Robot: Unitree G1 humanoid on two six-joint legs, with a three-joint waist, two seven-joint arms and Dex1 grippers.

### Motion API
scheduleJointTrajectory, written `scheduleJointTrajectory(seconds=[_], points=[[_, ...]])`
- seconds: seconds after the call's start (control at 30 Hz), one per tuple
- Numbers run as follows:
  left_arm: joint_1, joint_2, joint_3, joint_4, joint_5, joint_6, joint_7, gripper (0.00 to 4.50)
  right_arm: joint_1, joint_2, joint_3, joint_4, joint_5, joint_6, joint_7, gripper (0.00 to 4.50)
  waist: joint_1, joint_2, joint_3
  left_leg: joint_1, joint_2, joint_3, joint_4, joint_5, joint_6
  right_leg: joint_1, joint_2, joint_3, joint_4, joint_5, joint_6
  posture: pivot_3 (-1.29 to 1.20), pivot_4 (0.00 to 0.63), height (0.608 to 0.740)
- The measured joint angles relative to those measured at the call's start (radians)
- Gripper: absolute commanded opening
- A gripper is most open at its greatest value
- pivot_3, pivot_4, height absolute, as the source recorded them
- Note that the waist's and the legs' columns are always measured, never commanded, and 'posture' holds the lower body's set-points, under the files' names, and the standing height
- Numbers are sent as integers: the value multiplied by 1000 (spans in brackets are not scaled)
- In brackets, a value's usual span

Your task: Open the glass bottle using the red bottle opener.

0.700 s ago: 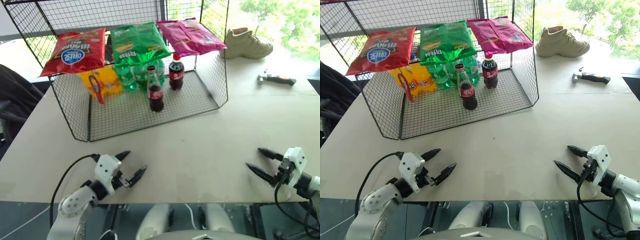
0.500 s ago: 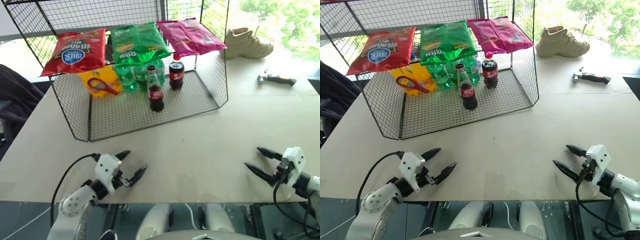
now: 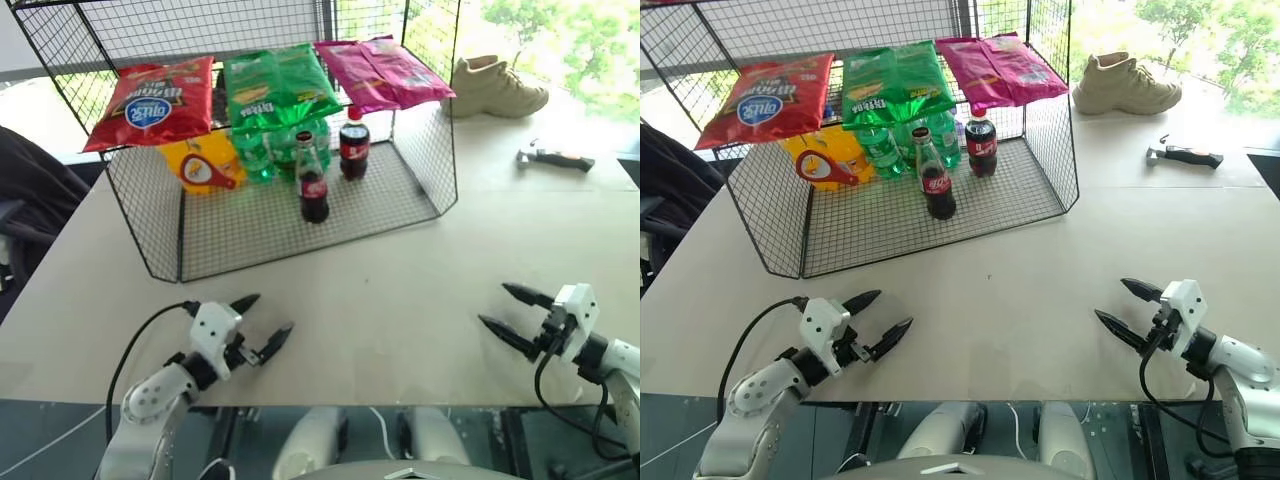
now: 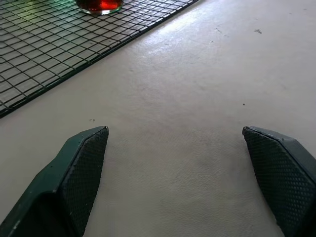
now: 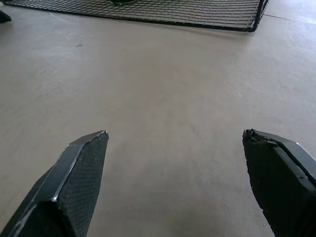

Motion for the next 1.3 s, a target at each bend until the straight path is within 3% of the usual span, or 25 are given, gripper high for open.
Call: scheduleJointTrajectory(seconds=[0.33, 0.47, 0.63, 0.83, 1.3], points=[[-61, -26, 6, 37, 8, 0, 41, 4500, -55, 54, 35, -25, -16, 6, -19, 4361, 0, 1, 0, 0, 0, 0, 0, 0, 0, -1, 0, 0, 1, 2, 3, 0, 150, 732], [-142, -81, 36, 51, 2, 31, 135, 4500, -77, 108, 105, -166, 5, 69, -58, 4361, 0, -1, 1, -2, 0, 0, 1, 0, 0, -2, 0, -1, 1, 2, 3, 0, 150, 732], [-350, -129, 131, 90, 11, 47, 335, 4500, -141, 173, 185, -359, 53, 174, -145, 4361, 4, -3, 1, -4, -1, 0, 1, 1, -1, -6, 0, -3, 3, 3, 3, 0, 150, 732], [-483, -99, 193, 176, 46, 48, 432, 4500, -178, 214, 217, -459, 100, 247, -216, 4361, -2, -6, 2, -5, -4, 1, 0, 5, -1, -9, -1, -1, 4, 3, 3, 0, 150, 732], [-674, -45, 185, 397, 118, -32, 428, 4500, -171, 247, 282, -556, 104, 304, -300, 4361, -1, -9, 2, -6, -5, 0, 0, 6, -1, -11, -1, -2, 6, 3, 3, 0, 150, 732]])
